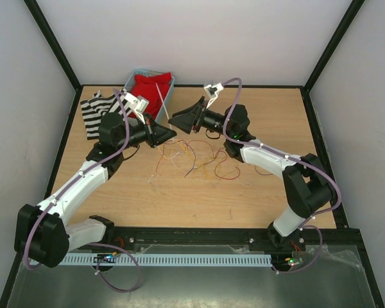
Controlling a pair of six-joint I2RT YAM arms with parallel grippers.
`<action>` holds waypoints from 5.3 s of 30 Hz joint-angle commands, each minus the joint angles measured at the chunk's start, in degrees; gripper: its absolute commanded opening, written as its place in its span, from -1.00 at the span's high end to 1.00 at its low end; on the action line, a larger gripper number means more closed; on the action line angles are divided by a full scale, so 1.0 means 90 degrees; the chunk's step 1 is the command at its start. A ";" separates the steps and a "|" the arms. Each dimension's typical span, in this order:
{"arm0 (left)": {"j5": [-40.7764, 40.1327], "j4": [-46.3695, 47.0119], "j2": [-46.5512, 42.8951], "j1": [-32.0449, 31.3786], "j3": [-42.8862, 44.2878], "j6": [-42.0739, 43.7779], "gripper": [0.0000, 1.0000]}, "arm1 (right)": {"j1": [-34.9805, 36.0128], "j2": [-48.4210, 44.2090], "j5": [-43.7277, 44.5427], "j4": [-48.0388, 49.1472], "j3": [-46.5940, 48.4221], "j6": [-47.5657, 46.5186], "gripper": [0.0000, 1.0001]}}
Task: Zip-tie the wires
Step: Adjust the ribbon, then adjust the cable at the center of the board.
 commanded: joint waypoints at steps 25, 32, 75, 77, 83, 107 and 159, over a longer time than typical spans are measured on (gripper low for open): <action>0.0158 0.0424 0.0230 -0.0139 0.0027 0.0066 1.00 | 0.0134 0.0109 -0.0444 -0.0174 0.0938 0.0364 1.00; 0.0127 0.0436 0.0231 -0.0201 -0.0131 0.0047 1.00 | 0.0100 0.0182 -0.0400 -0.0465 0.1226 0.0339 1.00; 0.0003 0.0959 0.0904 -0.0715 -0.1032 -0.0038 1.00 | -0.0107 -0.0098 -0.0348 -0.1192 0.1814 -0.0051 1.00; -0.0035 0.0999 0.0960 -0.0743 -0.1086 -0.0034 1.00 | -0.0117 -0.0108 -0.0349 -0.1225 0.1859 -0.0061 1.00; -0.0109 0.1079 0.1045 -0.0772 -0.1206 -0.0040 1.00 | -0.0128 -0.0171 -0.0358 -0.1275 0.1903 -0.0079 1.00; -0.0208 -0.0449 0.0092 -0.0123 -0.0459 -0.0297 1.00 | -0.0774 -0.3414 0.0649 -0.2220 -0.1813 -0.4105 -0.99; -0.0862 -0.2173 -0.1726 -0.0152 -0.0088 -0.0596 1.00 | -0.0822 0.1302 0.4729 0.2155 -0.2029 -0.3933 -0.99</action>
